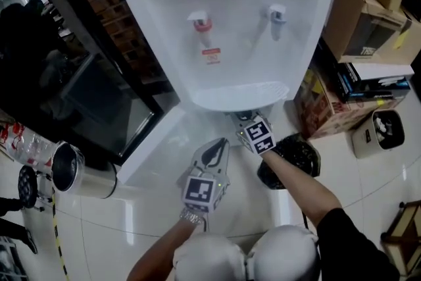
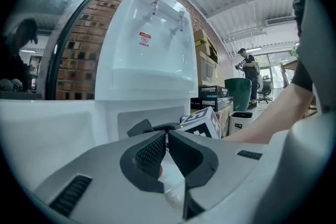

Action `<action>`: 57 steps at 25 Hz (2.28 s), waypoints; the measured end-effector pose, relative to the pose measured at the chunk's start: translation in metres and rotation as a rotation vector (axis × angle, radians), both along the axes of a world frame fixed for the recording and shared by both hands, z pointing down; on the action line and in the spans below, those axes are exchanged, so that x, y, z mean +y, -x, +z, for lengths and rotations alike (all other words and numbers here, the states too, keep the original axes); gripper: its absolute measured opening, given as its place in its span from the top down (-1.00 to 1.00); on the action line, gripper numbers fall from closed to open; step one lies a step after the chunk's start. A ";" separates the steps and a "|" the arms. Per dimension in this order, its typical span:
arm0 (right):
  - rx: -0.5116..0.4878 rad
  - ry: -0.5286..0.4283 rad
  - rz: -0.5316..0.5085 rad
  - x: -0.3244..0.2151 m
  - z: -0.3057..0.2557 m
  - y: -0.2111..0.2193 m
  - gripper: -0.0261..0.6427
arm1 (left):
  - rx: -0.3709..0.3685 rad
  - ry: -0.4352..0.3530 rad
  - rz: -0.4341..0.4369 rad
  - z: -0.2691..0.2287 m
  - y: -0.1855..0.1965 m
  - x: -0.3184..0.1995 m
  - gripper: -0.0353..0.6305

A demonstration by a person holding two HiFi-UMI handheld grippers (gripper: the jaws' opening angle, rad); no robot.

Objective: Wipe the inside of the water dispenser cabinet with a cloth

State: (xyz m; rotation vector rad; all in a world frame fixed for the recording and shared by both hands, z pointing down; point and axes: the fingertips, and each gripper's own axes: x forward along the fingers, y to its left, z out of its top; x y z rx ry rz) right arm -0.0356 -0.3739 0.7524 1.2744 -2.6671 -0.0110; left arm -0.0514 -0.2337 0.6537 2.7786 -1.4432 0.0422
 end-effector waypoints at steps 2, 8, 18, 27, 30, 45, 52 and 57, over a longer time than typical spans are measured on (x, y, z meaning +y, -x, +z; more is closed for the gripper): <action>0.027 -0.019 -0.015 -0.009 -0.004 0.007 0.86 | -0.007 0.004 -0.004 0.000 -0.001 0.002 0.83; 0.042 -0.028 -0.067 -0.016 -0.004 0.027 0.86 | -0.001 -0.012 -0.029 -0.001 0.005 0.000 0.83; 0.204 0.181 -0.213 0.012 0.106 0.047 0.85 | -0.017 0.021 -0.040 0.001 0.013 0.006 0.83; 0.056 0.096 -0.143 0.004 0.044 0.018 0.86 | 0.007 -0.007 -0.055 -0.004 0.014 0.004 0.83; -0.009 0.011 -0.134 -0.004 -0.001 0.022 0.86 | -0.007 0.003 -0.049 -0.003 0.012 0.004 0.83; 0.209 0.184 -0.150 0.012 0.112 0.041 0.85 | -0.011 -0.026 -0.043 -0.008 0.013 0.009 0.83; 0.032 0.059 0.192 0.005 0.031 -0.020 0.85 | 0.003 -0.034 -0.026 -0.013 0.006 0.010 0.83; 0.016 -0.015 0.457 0.016 -0.010 -0.066 0.85 | 0.010 -0.047 -0.002 -0.018 -0.004 0.014 0.83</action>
